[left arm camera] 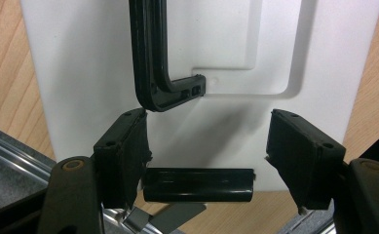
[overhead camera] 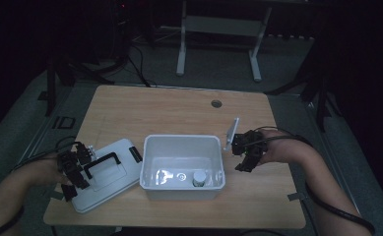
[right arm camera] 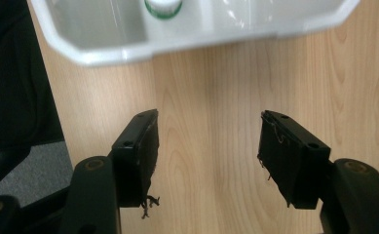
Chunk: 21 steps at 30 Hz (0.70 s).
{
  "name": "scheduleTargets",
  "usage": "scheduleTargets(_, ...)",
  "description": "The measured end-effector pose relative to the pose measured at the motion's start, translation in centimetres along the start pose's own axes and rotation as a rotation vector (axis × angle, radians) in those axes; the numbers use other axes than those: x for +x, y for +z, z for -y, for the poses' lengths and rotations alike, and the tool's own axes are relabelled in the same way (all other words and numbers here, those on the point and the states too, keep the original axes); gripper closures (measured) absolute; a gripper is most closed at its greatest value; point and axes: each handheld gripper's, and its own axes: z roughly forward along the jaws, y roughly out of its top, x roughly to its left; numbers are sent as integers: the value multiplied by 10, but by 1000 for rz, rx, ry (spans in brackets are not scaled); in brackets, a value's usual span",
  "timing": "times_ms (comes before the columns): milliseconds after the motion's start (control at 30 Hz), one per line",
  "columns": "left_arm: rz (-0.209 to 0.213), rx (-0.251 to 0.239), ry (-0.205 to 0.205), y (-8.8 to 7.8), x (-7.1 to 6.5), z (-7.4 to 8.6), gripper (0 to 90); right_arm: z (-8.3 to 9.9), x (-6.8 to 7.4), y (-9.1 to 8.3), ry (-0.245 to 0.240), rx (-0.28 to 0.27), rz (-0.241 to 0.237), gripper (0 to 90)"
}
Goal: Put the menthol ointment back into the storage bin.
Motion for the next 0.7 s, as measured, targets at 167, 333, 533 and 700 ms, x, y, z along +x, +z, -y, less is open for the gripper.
scheduleTargets(167, -4, -4, -5, 0, 0, 2, 316, 18, -1, 8, 38, 2, -5, 378)
scheduleTargets(333, -3, -8, -10, -1, 2, 3, 316, 33, -1, 20, 78, 8, -10, 330)
scheduleTargets(533, 9, 12, -29, 0, 4, 2, 316, 49, -2, 33, 110, -29, -41, 198)
scheduleTargets(700, -6, -20, -12, -4, 6, 1, 328, 59, 0, 47, 120, -31, -48, 172)
